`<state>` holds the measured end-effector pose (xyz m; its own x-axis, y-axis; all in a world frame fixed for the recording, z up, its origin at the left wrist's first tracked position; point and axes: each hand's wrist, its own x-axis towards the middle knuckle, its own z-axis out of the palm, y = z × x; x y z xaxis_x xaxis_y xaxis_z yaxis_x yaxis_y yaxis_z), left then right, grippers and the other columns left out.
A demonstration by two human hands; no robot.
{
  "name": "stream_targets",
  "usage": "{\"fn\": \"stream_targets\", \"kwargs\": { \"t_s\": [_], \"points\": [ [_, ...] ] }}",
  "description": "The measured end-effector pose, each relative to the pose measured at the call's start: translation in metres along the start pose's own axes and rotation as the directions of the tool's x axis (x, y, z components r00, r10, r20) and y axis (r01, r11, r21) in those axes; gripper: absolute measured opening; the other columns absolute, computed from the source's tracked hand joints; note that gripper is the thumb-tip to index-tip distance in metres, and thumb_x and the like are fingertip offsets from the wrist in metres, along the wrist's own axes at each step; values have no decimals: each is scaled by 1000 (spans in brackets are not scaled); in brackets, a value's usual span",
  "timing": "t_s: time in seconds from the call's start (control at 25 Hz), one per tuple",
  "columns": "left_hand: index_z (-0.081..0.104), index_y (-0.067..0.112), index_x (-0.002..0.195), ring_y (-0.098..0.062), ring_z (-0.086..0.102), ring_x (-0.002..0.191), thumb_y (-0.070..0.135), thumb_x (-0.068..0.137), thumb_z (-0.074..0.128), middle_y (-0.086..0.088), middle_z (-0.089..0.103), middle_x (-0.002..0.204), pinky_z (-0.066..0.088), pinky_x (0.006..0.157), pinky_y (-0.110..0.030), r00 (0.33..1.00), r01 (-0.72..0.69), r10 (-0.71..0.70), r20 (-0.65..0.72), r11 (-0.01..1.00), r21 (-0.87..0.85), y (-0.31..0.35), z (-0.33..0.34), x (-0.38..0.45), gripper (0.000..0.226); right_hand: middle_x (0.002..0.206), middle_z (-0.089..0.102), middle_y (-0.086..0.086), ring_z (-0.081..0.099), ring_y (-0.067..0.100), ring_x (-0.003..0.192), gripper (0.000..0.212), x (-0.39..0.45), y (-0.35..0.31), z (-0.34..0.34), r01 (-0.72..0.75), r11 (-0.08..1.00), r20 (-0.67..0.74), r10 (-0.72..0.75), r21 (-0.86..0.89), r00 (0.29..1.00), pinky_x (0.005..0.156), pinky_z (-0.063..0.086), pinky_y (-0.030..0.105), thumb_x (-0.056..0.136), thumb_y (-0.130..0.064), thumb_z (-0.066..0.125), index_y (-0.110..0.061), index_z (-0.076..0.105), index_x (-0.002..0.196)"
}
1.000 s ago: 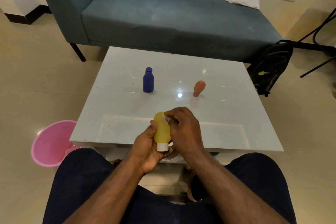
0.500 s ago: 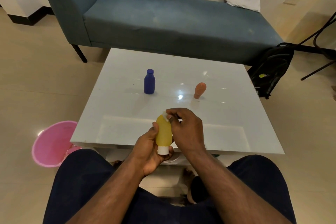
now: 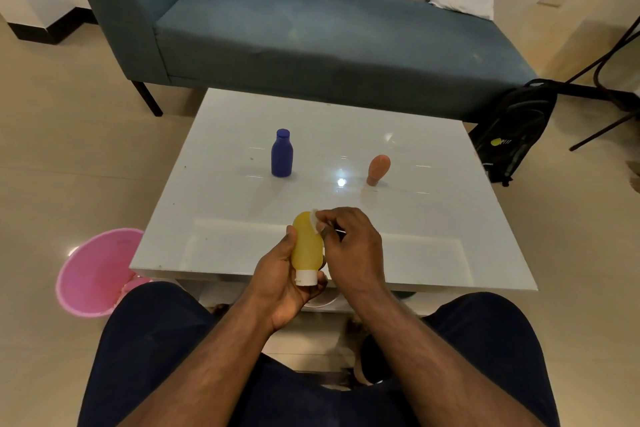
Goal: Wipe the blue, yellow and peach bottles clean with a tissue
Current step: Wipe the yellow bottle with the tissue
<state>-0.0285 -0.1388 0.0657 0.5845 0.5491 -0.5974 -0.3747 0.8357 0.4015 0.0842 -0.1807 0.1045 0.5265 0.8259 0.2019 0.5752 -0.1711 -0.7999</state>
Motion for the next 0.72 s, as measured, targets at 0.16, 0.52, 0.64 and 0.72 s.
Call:
{"fn": "stream_targets", "kwargs": {
  "t_s": [0.16,0.52,0.64,0.72],
  "points": [
    [60,9,132,-30,72,99,46,94,55,-17,72,115,59,85,-47,998,14,-9,60,996,-90,6,0,-5,53,94,63,-11,57,-1,90,13,-21,-4,3,44,999,31,-44,17,999,78,44,9,87,-12,64,-19,69,96],
    [58,1,130,-30,76,86,37,93,60,-17,73,111,64,71,-44,999,29,-24,30,986,-165,6,2,-5,52,97,62,-13,56,-3,88,17,-32,0,3,-46,999,89,47,-17,995,76,41,3,90,-13,62,-21,69,103],
    [55,2,134,-29,75,87,36,92,61,-18,73,108,64,68,-42,1000,-7,7,1,979,-203,7,-4,-1,55,100,63,-4,58,5,92,23,-42,-4,8,155,985,151,-143,-72,978,83,46,13,86,-4,58,-15,70,103],
    [58,0,130,-30,75,90,41,97,55,-19,74,106,64,74,-44,1000,-10,9,-10,991,-134,8,-6,3,52,101,64,0,59,12,93,27,-44,1,6,274,957,218,-248,-97,944,84,51,24,82,-2,57,-13,70,103]
  ]
}}
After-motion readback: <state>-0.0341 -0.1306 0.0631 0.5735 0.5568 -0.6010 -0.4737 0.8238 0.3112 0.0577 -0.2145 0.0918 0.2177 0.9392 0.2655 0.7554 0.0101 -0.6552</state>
